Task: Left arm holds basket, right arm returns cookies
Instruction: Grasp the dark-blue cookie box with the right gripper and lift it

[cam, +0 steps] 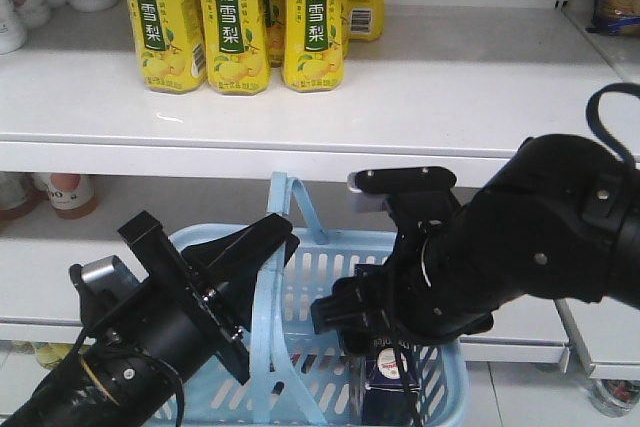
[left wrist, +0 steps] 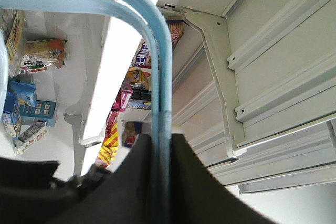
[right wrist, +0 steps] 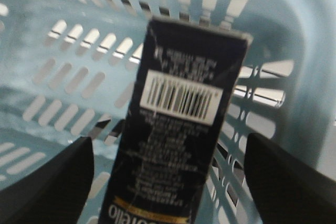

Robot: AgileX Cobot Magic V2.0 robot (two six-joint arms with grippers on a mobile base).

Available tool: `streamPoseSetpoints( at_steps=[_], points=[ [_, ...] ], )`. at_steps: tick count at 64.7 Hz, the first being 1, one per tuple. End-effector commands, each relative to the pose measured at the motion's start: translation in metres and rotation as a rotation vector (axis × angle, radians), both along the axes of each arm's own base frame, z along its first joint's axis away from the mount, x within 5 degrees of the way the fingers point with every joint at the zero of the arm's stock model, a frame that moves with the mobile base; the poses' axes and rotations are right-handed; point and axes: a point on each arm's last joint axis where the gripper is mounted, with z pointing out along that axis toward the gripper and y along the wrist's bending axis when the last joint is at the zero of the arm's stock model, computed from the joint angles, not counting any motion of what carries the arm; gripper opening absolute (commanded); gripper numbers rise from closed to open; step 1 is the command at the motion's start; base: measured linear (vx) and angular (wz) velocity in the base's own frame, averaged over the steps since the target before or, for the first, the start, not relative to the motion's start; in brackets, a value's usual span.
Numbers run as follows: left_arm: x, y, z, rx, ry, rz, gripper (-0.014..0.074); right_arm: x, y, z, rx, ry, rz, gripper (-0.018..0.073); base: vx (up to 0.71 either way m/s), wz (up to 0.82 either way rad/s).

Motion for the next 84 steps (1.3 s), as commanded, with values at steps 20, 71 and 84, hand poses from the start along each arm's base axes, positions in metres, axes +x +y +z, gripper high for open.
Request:
streamPoseSetpoints(
  at_steps=[20,71,84],
  points=[
    [-0.002,0.010,0.040,-0.249,-0.237,0.056,-0.0003,0.005,0.005,0.017,0.125,-0.147,0.011,0.0549,0.00,0.00],
    [-0.002,0.010,0.040,-0.249,-0.237,0.056,-0.0003,0.014,0.006,0.000,0.028,-0.154,0.039,0.0403,0.00,0.00],
    [-0.002,0.010,0.040,-0.249,-0.237,0.056,-0.0003,0.011,0.003,-0.008,0.007,-0.135,0.041,0.0165,0.00,0.00]
  ],
)
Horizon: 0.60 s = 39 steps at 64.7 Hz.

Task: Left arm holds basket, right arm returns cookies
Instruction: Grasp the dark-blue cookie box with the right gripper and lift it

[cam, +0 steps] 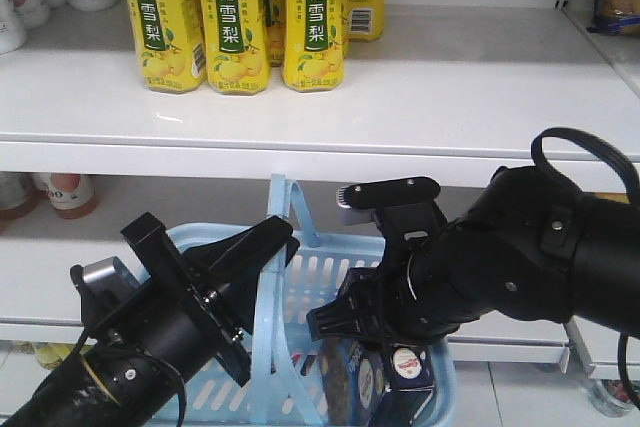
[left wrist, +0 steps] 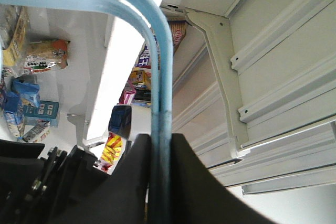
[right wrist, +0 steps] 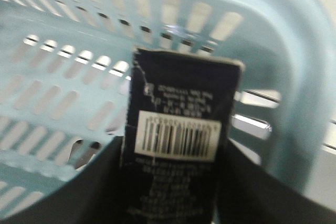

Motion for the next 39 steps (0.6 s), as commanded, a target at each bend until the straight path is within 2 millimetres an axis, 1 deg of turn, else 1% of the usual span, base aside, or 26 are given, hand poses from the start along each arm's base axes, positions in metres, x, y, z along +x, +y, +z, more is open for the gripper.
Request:
streamPoseSetpoints(
  at_steps=[1,2,7,23,39],
  points=[
    [-0.003,0.010,0.041,-0.260,-0.244,0.056,-0.0003,0.001,-0.001,0.014,0.032,-0.064,0.013,0.0141,0.00,0.00],
    [-0.003,0.010,0.041,-0.260,-0.244,0.056,-0.0003,0.001,-0.001,0.014,0.031,-0.063,0.013,0.0104,0.00,0.00],
    [-0.003,0.010,0.041,-0.260,-0.244,0.056,-0.0003,0.001,-0.001,0.014,0.031,-0.065,0.013,-0.0017,0.00,0.00],
    [-0.003,0.010,0.041,-0.260,-0.244,0.056,-0.0003,0.000,-0.002,0.019,0.043,-0.079,0.014,-0.0011,0.00,0.00],
    [-0.003,0.010,0.041,-0.260,-0.244,0.056,-0.0003,-0.009,-0.011,0.040,0.097,-0.136,0.013,-0.0011,0.00,0.00]
  ],
)
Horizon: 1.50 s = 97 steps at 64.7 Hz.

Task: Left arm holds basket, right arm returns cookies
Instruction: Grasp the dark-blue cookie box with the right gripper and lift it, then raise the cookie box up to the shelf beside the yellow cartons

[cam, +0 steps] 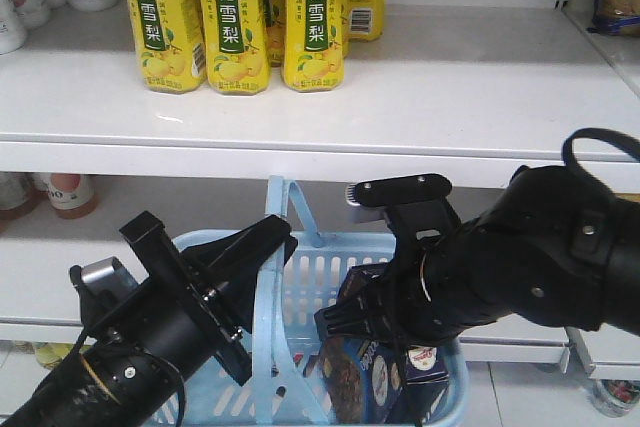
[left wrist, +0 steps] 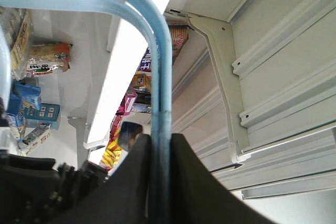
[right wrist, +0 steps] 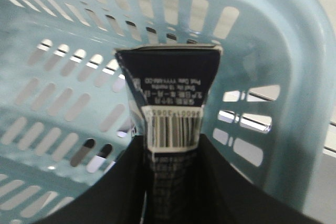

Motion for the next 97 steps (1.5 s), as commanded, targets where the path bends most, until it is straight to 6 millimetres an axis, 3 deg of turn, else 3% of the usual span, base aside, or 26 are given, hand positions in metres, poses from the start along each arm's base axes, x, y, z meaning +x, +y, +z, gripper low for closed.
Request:
streamPoseSetpoints(
  at_steps=[1,30,62,84,97],
  points=[
    [-0.003,0.009,0.041,-0.256,-0.253,0.050,-0.0003,-0.003,-0.004,0.030,0.081,-0.114,0.013,-0.0011,0.00,0.00],
    [-0.003,0.009,0.041,-0.256,-0.253,0.050,-0.0003,-0.033,-0.033,0.082,0.233,-0.244,-0.024,-0.0011,0.00,0.00],
    [-0.003,0.009,0.041,-0.256,-0.253,0.050,-0.0003,-0.081,-0.079,0.135,0.415,-0.434,-0.024,-0.0006,0.00,0.00],
    [-0.003,0.009,0.041,-0.256,-0.253,0.050,-0.0003,-0.107,-0.117,0.165,0.439,-0.720,-0.016,-0.0006,0.00,0.00],
    [-0.003,0.009,0.041,-0.256,-0.253,0.050,-0.0003,-0.109,-0.127,0.180,0.411,-0.909,0.007,-0.0006,0.00,0.00]
  ],
)
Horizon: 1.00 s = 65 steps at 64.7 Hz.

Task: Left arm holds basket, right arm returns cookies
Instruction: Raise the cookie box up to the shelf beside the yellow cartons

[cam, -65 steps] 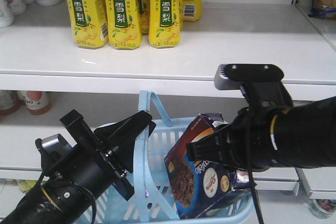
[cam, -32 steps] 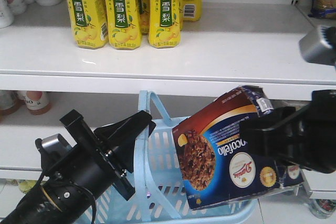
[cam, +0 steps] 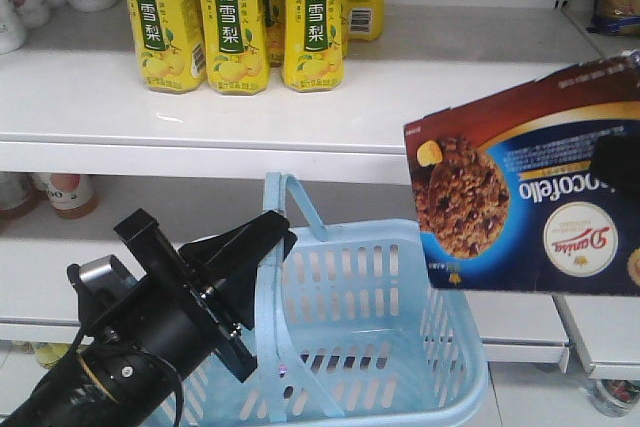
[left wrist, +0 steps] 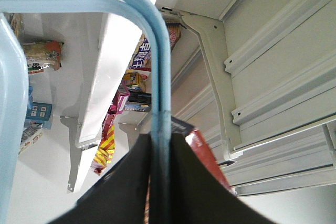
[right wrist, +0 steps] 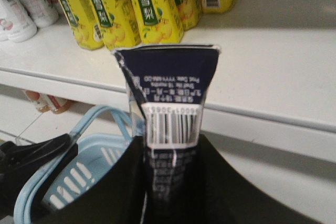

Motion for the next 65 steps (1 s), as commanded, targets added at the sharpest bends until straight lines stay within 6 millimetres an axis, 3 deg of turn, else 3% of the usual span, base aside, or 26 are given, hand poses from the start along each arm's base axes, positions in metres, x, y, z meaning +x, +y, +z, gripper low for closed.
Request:
streamPoseSetpoints(
  at_steps=[1,19,46,65],
  points=[
    [-0.003,0.009,0.039,-0.239,-0.239,0.048,-0.0003,0.000,-0.004,0.025,0.020,-0.217,0.003,-0.0006,0.00,0.00],
    [-0.003,0.009,0.039,-0.239,-0.239,0.048,-0.0003,0.004,-0.008,0.038,-0.109,-0.437,-0.034,-0.0006,0.00,0.00],
    [-0.003,0.009,0.039,-0.239,-0.239,0.048,-0.0003,0.009,-0.015,0.042,-0.142,-0.499,-0.073,-0.0004,0.00,0.00],
    [-0.003,0.009,0.039,-0.239,-0.239,0.048,-0.0003,0.030,-0.022,0.044,-0.112,-0.517,-0.158,-0.0004,0.00,0.00]
  ],
)
